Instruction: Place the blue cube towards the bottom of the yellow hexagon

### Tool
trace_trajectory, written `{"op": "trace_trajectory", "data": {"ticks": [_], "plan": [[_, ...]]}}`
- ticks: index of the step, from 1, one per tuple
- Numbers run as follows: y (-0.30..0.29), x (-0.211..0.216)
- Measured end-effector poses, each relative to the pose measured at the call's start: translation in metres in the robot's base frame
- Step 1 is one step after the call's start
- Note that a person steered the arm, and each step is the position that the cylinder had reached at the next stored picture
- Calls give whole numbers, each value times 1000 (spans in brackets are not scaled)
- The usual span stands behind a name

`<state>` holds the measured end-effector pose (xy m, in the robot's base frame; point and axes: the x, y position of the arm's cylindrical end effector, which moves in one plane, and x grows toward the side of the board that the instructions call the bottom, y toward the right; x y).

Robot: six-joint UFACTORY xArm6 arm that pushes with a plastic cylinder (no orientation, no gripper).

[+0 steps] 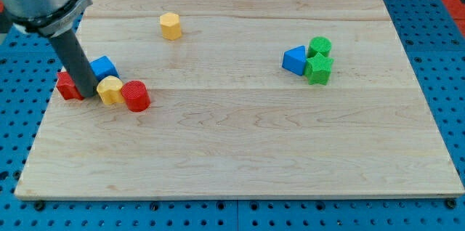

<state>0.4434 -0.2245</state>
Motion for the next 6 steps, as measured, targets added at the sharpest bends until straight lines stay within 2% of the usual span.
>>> {"op": "trace_trajectory", "data": {"ticks": [1,2,3,4,5,6], "plan": [[-22,-4],[4,-31],[82,-45],[135,-49],[66,-49],[59,-73]]}}
